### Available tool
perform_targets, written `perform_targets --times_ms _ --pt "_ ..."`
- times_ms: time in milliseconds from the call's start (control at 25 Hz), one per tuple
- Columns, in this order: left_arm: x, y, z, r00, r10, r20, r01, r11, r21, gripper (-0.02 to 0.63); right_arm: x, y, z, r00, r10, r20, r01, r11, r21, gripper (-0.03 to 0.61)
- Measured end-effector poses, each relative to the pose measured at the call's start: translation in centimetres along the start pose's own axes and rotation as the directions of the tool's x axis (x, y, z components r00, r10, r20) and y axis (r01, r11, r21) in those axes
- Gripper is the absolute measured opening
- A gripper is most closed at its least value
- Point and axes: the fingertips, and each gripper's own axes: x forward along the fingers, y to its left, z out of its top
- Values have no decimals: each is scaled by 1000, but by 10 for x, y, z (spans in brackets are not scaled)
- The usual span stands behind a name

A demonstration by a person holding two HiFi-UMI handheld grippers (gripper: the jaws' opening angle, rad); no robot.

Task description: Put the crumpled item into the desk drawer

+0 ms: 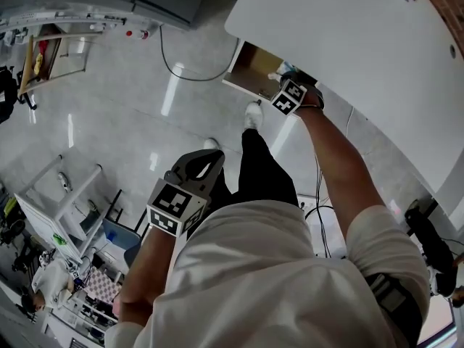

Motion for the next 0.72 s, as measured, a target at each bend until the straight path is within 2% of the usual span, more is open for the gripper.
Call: perform_targets --times_ms 320,720 --pt "1 12 -5 1000 9 -4 -9 999 -36 25 18 -2 -4 997 13 -76 -18 998 -65 32" --pt "-1 23 -10 1000 16 -5 -17 999 -48 25 24 -1 -2 996 24 -84 -30 997 -70 71"
